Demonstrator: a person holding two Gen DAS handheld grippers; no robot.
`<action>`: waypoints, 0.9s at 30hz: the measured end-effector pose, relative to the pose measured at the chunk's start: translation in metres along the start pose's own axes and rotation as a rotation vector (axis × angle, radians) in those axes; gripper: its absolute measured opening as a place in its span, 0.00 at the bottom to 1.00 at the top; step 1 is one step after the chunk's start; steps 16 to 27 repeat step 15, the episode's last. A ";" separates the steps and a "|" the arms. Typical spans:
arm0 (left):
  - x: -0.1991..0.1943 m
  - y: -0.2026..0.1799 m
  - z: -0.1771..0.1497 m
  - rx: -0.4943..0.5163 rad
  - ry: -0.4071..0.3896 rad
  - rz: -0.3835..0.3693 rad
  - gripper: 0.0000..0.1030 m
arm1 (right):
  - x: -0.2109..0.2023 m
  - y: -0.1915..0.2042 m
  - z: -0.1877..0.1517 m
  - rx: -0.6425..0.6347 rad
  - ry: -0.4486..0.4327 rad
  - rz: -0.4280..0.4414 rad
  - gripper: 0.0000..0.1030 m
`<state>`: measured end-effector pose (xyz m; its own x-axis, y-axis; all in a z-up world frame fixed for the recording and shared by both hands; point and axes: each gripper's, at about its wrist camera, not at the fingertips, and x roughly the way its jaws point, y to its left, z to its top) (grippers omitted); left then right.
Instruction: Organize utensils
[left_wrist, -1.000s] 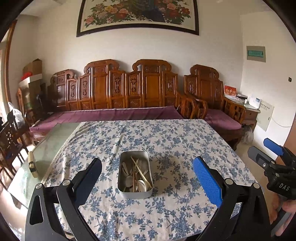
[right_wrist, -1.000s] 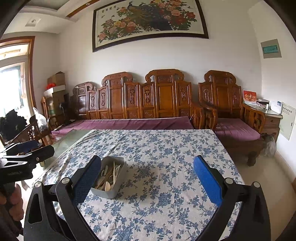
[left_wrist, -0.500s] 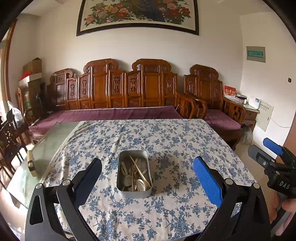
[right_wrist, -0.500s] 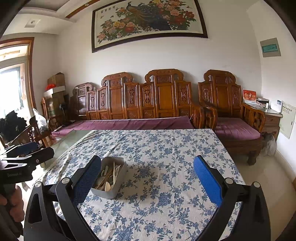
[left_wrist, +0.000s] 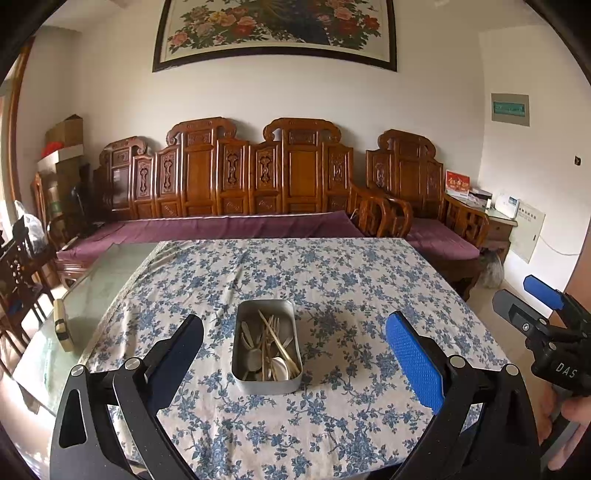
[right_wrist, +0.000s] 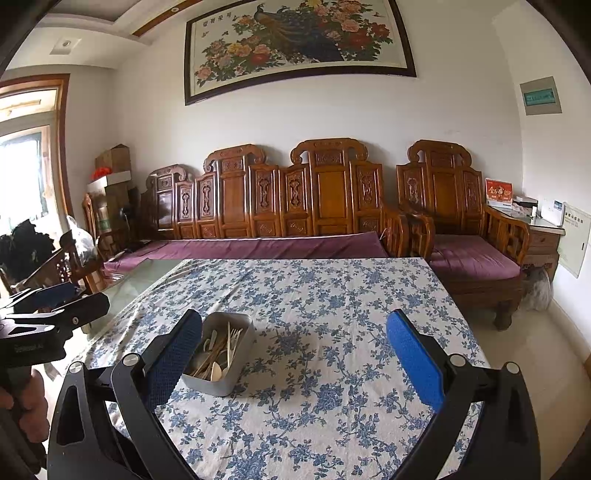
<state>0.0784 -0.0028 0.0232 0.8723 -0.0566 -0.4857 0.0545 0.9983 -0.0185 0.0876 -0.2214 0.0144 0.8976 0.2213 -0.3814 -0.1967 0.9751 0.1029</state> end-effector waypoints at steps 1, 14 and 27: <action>0.000 0.001 0.000 0.000 0.000 0.000 0.93 | 0.000 0.000 0.000 0.001 0.000 0.000 0.98; -0.001 -0.002 0.000 -0.004 0.002 -0.002 0.93 | -0.001 0.002 0.001 0.003 -0.001 0.000 0.98; -0.002 -0.002 0.000 -0.004 0.002 -0.002 0.93 | -0.001 0.002 0.001 0.003 -0.002 -0.001 0.98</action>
